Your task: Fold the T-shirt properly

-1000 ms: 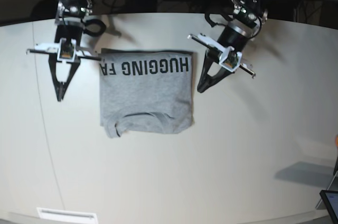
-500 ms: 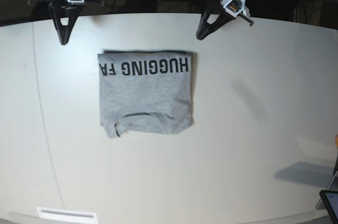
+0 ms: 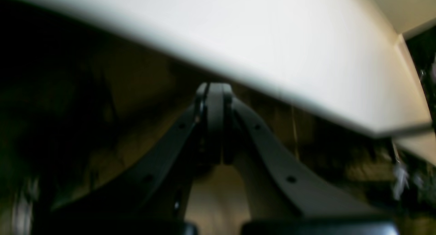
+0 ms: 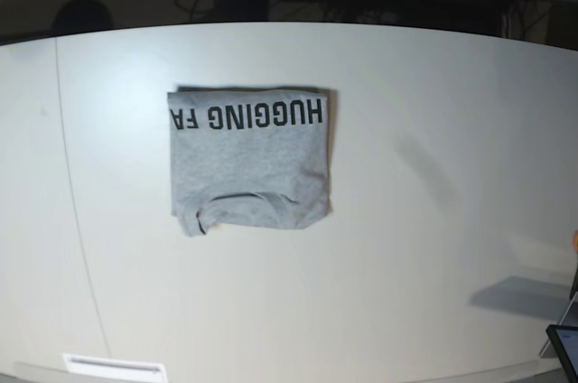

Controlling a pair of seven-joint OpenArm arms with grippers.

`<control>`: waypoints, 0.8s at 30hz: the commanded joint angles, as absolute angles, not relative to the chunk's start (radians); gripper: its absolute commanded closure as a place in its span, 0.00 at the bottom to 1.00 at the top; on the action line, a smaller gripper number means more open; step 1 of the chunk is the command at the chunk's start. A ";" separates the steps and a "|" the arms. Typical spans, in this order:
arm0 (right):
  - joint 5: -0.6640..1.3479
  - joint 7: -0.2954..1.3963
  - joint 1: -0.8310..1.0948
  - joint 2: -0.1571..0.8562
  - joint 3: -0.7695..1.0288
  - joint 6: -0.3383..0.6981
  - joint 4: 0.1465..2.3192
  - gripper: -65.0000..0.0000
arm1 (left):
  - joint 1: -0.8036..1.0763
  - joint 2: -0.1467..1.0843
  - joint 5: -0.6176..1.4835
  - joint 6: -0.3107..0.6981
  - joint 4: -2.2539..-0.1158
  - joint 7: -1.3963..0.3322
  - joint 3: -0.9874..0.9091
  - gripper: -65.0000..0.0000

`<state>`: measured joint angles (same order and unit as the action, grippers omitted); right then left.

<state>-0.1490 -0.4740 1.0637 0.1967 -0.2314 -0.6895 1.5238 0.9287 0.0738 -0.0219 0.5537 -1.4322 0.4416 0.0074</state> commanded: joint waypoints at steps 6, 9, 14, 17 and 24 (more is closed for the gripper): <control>-0.151 -0.045 0.814 0.183 -0.346 -0.698 1.136 1.00 | 0.765 0.073 -0.113 0.397 -0.978 0.360 0.007 1.00; -0.097 0.177 0.677 0.147 -0.406 -0.698 0.954 1.00 | 0.641 0.058 -0.263 0.325 -0.766 0.205 0.005 1.00; 0.104 0.216 0.460 0.128 -0.414 -0.698 0.642 1.00 | 0.420 0.016 -0.320 0.311 -0.441 -0.030 -0.002 1.00; 0.137 0.211 0.315 0.127 -0.414 -0.584 0.430 1.00 | 0.315 0.002 -0.320 0.311 -0.302 -0.030 -0.005 1.00; 0.137 -0.064 0.156 0.142 -0.414 -0.002 0.202 1.00 | 0.120 -0.002 -0.232 0.312 -0.119 -0.036 -0.010 1.00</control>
